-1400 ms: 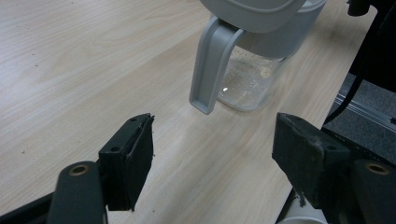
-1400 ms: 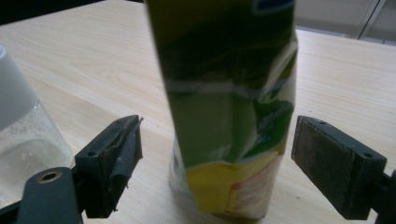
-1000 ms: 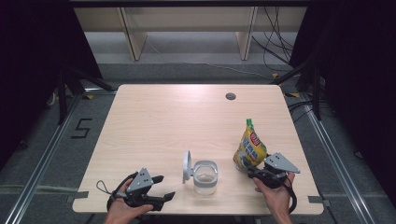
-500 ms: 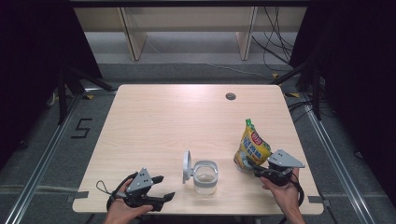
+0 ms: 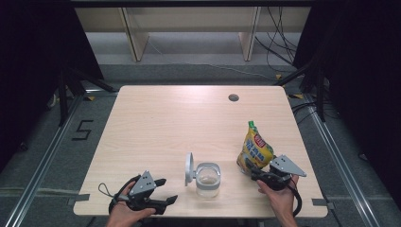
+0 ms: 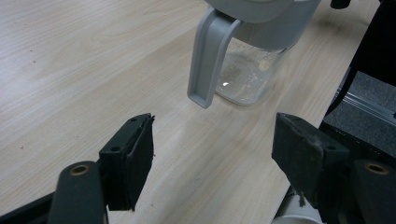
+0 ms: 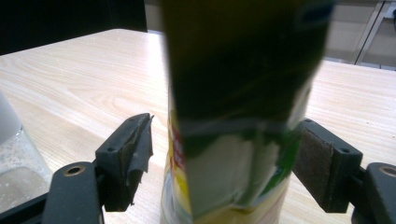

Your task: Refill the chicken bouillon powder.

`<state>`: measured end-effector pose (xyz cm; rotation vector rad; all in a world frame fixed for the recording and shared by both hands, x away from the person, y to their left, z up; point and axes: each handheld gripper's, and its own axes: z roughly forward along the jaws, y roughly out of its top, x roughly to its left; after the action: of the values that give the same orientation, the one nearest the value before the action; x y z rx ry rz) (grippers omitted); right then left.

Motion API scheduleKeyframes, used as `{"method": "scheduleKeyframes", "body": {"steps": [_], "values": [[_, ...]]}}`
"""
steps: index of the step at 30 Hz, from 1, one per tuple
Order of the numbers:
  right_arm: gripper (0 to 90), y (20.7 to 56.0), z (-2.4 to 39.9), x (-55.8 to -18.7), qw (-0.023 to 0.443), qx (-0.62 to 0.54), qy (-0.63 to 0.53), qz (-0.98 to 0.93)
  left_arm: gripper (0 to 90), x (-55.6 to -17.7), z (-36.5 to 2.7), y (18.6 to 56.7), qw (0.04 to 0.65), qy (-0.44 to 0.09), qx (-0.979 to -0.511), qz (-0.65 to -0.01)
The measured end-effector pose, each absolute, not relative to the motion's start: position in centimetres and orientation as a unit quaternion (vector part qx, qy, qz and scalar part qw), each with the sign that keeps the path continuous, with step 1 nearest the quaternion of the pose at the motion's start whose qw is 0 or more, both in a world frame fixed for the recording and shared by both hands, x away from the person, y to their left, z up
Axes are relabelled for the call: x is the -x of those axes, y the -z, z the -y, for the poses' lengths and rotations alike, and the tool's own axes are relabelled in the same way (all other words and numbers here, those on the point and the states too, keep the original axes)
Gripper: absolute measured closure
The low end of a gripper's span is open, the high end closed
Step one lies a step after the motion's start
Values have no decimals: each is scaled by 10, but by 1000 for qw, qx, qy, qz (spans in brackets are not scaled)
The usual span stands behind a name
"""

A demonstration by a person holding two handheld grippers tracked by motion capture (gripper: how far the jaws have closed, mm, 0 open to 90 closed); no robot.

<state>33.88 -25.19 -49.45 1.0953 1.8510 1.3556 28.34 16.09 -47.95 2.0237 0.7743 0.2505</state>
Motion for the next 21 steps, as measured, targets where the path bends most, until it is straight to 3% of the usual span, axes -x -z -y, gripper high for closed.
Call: {"method": "scheduleKeyframes", "body": {"steps": [10,17,21], "values": [[228,499,251,-338,308,-417,-507,-689,289,-284,-161,481,463,-105,-824,-309],[205,500,246,-335,291,-438,-513,-678,290,-283,-160,481,461,-106,-824,-313],[185,500,249,-337,315,-415,-502,-691,290,-283,-160,481,463,-105,-823,-312]]}}
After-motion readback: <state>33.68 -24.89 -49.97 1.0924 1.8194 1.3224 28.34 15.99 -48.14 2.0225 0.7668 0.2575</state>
